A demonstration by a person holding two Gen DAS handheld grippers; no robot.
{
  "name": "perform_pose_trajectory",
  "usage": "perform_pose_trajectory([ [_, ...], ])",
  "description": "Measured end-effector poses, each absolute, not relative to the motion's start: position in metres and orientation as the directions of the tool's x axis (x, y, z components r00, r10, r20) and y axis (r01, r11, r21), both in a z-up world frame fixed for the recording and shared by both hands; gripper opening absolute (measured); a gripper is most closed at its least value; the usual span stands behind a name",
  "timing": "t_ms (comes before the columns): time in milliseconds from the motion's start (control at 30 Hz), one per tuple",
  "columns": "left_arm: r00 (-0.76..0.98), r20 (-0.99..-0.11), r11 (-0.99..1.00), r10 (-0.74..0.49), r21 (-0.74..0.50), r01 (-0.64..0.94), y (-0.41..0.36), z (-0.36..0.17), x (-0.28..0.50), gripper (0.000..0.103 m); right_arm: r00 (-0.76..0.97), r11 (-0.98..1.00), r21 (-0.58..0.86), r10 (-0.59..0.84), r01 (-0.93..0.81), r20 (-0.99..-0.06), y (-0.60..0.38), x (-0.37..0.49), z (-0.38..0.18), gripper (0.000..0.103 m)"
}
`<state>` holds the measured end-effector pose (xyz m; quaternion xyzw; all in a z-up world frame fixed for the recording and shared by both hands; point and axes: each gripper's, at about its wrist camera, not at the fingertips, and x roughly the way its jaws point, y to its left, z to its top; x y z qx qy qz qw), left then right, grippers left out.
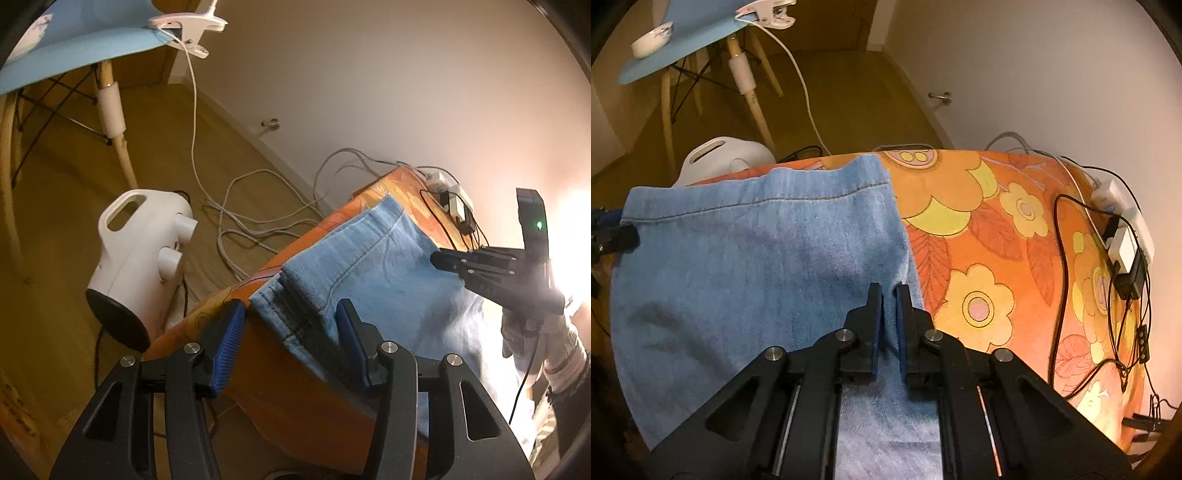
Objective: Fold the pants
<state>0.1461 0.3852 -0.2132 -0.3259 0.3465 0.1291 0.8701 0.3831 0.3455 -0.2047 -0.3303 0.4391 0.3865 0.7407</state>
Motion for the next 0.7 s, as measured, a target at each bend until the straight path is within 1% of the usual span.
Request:
perform_pose_trajectory([
  [133, 0.724, -0.689, 0.767, 0.043, -0.442, -0.466, 0.378, -0.211, 0.147, 0.049, 0.329, 0.486, -0.164, 0.276, -0.858, -0.903, 0.347, 0.382, -0.202, 0.006],
  [200, 0.722, -0.687, 0.778, 0.075, -0.413, -0.474, 0.373, -0.209, 0.146, 0.046, 0.332, 0.484, -0.169, 0.275, -0.859, -0.902, 0.347, 0.38, -0.202, 0.006],
  [233, 0.722, -0.686, 0.784, 0.091, -0.397, -0.476, 0.371, -0.207, 0.146, 0.043, 0.334, 0.481, -0.172, 0.275, -0.859, -0.902, 0.348, 0.379, -0.201, 0.006],
  [267, 0.724, -0.682, 0.789, 0.104, -0.387, -0.477, 0.369, -0.205, 0.146, 0.035, 0.335, 0.481, -0.173, 0.275, -0.859, -0.901, 0.348, 0.378, -0.201, 0.006],
  [300, 0.73, -0.676, 0.796, 0.105, -0.383, -0.469, 0.368, -0.204, 0.146, 0.032, 0.335, 0.481, -0.173, 0.275, -0.859, -0.901, 0.348, 0.379, -0.201, 0.006],
  [367, 0.734, -0.671, 0.803, 0.108, -0.376, -0.461, 0.366, -0.201, 0.147, 0.029, 0.337, 0.483, -0.173, 0.276, -0.858, -0.9, 0.348, 0.379, -0.201, 0.006],
  [433, 0.738, -0.667, 0.807, 0.102, -0.378, -0.454, 0.364, -0.2, 0.147, 0.023, 0.333, 0.485, -0.167, 0.279, -0.858, -0.901, 0.348, 0.379, -0.201, 0.006],
  [533, 0.751, -0.652, 0.807, 0.107, -0.384, -0.448, 0.362, -0.199, 0.148, 0.021, 0.322, 0.488, -0.153, 0.282, -0.859, -0.904, 0.347, 0.381, -0.202, 0.006],
  [567, 0.754, -0.648, 0.806, 0.109, -0.386, -0.448, 0.362, -0.199, 0.149, 0.011, 0.318, 0.488, -0.15, 0.281, -0.86, -0.906, 0.347, 0.381, -0.203, 0.006],
  [633, 0.771, -0.628, 0.815, 0.107, -0.388, -0.43, 0.357, -0.196, 0.151, 0.011, 0.3, 0.484, -0.138, 0.276, -0.864, -0.913, 0.347, 0.382, -0.205, 0.006],
  [700, 0.789, -0.606, 0.837, 0.099, -0.379, -0.396, 0.35, -0.19, 0.153, 0.011, 0.284, 0.491, -0.114, 0.287, -0.864, -0.915, 0.345, 0.383, -0.202, 0.011],
])
